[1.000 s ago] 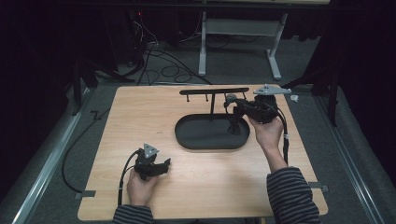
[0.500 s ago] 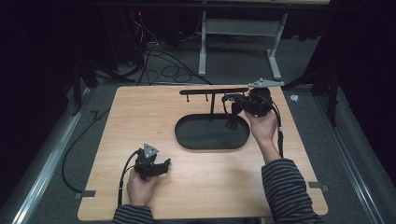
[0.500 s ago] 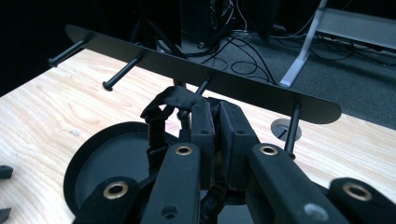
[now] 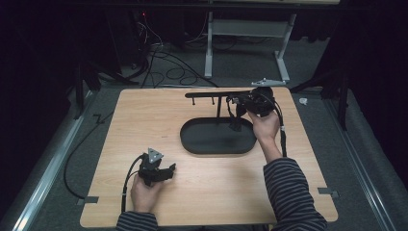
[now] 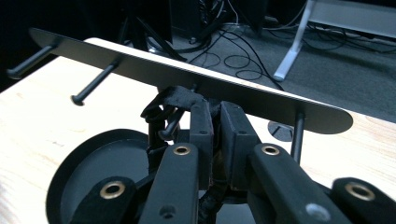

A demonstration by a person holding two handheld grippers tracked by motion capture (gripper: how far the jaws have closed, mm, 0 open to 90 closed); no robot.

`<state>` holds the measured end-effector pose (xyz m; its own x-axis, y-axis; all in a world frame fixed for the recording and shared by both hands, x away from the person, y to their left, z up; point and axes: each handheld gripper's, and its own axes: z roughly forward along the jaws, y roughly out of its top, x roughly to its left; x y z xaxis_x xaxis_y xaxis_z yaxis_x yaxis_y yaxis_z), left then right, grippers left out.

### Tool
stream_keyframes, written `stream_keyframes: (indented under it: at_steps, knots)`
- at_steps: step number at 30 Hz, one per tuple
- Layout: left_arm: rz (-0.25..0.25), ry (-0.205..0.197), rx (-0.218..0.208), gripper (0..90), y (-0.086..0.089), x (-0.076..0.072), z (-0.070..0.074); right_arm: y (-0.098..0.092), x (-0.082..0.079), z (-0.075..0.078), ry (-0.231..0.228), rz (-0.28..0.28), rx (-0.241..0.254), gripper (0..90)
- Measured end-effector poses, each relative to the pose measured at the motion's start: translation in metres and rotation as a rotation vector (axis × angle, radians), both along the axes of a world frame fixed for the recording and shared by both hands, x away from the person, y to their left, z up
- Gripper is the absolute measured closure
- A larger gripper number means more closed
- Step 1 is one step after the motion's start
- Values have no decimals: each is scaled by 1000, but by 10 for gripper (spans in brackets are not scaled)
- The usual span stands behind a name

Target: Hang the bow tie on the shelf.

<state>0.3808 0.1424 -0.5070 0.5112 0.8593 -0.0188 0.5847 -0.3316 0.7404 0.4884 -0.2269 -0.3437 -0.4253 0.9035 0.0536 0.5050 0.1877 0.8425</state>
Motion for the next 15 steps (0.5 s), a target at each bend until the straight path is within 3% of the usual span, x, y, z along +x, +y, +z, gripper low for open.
stream_keyframes:
  at_steps: [7,15]
  knots:
    - [0,0,1,271,0,0,0,3,3,-4,20,-10,-19,815]
    - [-1,0,1,270,0,0,0,3,-1,-1,9,-7,-23,783]
